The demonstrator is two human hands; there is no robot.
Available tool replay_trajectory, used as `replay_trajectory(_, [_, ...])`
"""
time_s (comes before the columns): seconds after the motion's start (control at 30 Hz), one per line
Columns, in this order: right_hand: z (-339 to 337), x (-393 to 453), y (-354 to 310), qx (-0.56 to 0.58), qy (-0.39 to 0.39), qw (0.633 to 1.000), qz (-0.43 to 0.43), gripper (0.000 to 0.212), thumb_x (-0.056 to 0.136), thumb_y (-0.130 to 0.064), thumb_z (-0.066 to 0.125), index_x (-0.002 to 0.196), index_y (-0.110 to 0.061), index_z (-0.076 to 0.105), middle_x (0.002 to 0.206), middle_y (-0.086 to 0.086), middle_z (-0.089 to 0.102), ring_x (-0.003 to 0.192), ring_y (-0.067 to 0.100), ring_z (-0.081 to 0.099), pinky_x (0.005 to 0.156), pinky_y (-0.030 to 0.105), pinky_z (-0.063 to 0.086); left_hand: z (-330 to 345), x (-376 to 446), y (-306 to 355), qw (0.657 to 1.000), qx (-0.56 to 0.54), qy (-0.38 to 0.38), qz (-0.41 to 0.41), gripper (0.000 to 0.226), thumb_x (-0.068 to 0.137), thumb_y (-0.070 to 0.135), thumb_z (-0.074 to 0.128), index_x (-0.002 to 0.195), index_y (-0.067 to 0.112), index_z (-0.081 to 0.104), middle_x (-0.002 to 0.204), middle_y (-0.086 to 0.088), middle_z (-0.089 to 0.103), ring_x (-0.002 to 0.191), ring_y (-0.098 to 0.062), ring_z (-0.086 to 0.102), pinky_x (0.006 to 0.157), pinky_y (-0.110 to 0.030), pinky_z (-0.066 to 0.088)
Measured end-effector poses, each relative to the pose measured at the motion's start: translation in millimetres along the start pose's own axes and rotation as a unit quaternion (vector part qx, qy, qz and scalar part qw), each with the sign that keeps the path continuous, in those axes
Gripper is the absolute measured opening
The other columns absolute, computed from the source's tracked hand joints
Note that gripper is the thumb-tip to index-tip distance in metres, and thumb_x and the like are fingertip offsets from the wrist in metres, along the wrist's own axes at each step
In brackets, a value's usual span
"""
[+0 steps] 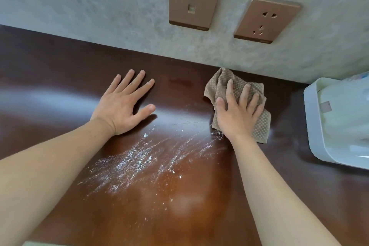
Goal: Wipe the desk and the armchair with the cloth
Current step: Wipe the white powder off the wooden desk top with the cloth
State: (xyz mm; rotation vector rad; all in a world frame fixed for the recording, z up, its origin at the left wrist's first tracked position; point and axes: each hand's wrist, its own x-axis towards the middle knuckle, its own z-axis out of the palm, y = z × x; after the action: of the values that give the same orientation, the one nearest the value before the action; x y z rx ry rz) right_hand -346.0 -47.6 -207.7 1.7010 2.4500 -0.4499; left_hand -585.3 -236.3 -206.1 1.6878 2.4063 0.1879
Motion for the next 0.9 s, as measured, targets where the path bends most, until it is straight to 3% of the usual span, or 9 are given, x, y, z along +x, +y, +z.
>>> replay_trajectory(0.27, [13,-27,-23,-0.035,0.029,0.999,-0.014,0.070,0.098,-0.059,0.014,0.156,-0.033,-0.016,0.167,0.007,-0.014,0.151,0.036,-0.015,0.120,0.054,-0.014,0,0,0,1.000,0.005,-0.003,0.001,0.083,0.090,0.078,0.007,0.160,0.034,0.016,0.169,0.001,0.008,0.157,-0.023,0.001,0.127,-0.046,0.001])
replay_trajectory(0.53, [40,-92,-60,-0.014,0.052,0.998,-0.031,0.067,0.098,-0.061,0.012,0.158,-0.036,-0.002,0.168,0.006,-0.008,0.152,0.034,-0.013,0.121,0.053,-0.013,1,0,-2,1.000,0.004,0.001,0.011,0.087,0.090,0.079,0.000,0.160,0.033,0.018,0.169,-0.002,0.010,0.156,-0.026,0.001,0.126,-0.047,0.002])
replay_trajectory(0.63, [50,-134,-71,-0.001,0.062,0.997,-0.044,0.063,0.101,-0.062,0.006,0.158,-0.037,-0.002,0.168,0.004,-0.008,0.152,0.031,-0.015,0.121,0.051,-0.012,-1,0,-2,1.000,0.007,-0.001,0.013,0.091,0.088,0.082,-0.002,0.160,0.032,0.019,0.169,-0.003,0.010,0.156,-0.027,0.002,0.126,-0.049,0.002])
replay_trajectory(0.73, [61,-168,-75,-0.001,0.056,0.998,-0.042,0.061,0.103,-0.061,0.012,0.157,-0.039,-0.004,0.167,0.002,-0.010,0.152,0.030,-0.016,0.121,0.052,-0.007,-4,1,-2,1.000,0.004,-0.005,0.015,0.095,0.085,0.084,-0.005,0.160,0.031,0.019,0.169,-0.004,0.010,0.156,-0.027,0.002,0.126,-0.049,0.003])
replay_trajectory(0.9, [64,-167,-77,-0.019,0.045,0.999,-0.021,0.065,0.101,-0.066,0.014,0.157,-0.039,-0.003,0.168,0.005,-0.006,0.153,0.033,-0.012,0.121,0.054,-0.005,-3,1,-2,1.000,-0.001,-0.011,0.016,0.092,0.087,0.082,-0.003,0.160,0.031,0.019,0.169,-0.004,0.010,0.156,-0.027,0.002,0.126,-0.051,0.004])
